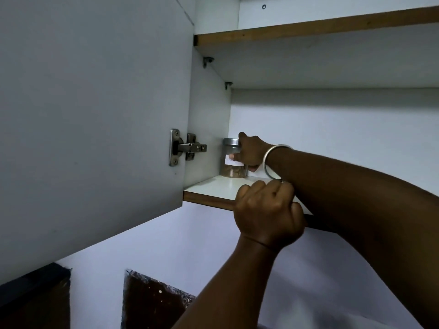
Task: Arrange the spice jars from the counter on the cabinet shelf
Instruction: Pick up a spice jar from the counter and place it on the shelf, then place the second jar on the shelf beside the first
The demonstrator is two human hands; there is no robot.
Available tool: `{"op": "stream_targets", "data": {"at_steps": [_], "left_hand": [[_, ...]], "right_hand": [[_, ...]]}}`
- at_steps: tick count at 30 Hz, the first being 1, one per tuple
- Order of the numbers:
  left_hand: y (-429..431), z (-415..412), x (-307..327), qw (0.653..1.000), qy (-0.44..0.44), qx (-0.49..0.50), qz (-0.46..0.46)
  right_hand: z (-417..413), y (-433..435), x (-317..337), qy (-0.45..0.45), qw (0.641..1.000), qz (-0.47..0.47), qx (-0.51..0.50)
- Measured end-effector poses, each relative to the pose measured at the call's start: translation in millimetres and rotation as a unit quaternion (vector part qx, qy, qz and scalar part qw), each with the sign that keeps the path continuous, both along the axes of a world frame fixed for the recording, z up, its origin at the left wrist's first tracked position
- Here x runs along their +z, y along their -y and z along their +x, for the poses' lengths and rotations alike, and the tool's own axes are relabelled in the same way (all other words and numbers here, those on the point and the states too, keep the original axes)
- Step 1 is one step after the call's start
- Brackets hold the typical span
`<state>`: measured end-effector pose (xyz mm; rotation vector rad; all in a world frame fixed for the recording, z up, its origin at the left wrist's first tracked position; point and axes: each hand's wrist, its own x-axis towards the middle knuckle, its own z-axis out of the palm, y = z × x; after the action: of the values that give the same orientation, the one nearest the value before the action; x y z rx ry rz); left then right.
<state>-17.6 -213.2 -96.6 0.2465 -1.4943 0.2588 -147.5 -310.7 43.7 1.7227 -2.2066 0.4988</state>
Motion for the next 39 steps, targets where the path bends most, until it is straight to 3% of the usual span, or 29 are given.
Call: {"op": "stream_targets", "data": {"at_steps": [4,7,10,14,16,18,21,23,26,29,32,35,37,39], "left_hand": [[2,-2,0,1.000,-0.007,-0.005,-0.004],[-1,4,2,1.000,0.015,-0.016,0.005],[-7,11,7,0.997,0.059,-0.023,0.040],[-23,17,13,0.988,0.111,-0.029,0.103],[-28,24,14,0.980,0.142,-0.018,0.136],[-37,34,18,0.969,0.176,-0.014,0.176],[-67,56,3,0.957,0.188,-0.051,0.213],[-96,66,-14,0.953,0.147,-0.151,0.217],[-155,85,-71,0.930,0.085,-0.267,0.238],[-212,110,-156,0.896,0.130,-0.318,0.283],[-252,135,-251,0.834,0.274,-0.320,0.357],[-275,160,-336,0.719,0.452,-0.306,0.430],[-280,173,-372,0.652,0.540,-0.263,0.463],[-278,180,-390,0.621,0.572,-0.216,0.491]], "right_hand": [[-7,2,-3,0.041,0.999,0.006,0.003],[1,-9,-13,0.146,0.989,-0.005,0.016],[10,-48,-12,0.236,0.970,-0.007,-0.049],[9,-143,-21,0.408,0.911,0.063,-0.015],[20,-186,-34,0.354,0.934,0.053,-0.013],[48,-225,-44,0.182,0.981,0.054,-0.040],[94,-280,-78,0.048,0.999,0.006,-0.022],[120,-309,-109,0.048,0.992,-0.115,0.013],[151,-358,-187,0.118,0.946,-0.292,0.074],[171,-404,-284,0.139,0.931,-0.329,0.076],[177,-450,-385,0.218,0.947,-0.230,0.052],[177,-483,-480,0.305,0.950,-0.067,-0.021],[174,-500,-525,0.295,0.945,0.090,-0.112],[171,-513,-555,0.255,0.912,0.248,-0.205]]}}
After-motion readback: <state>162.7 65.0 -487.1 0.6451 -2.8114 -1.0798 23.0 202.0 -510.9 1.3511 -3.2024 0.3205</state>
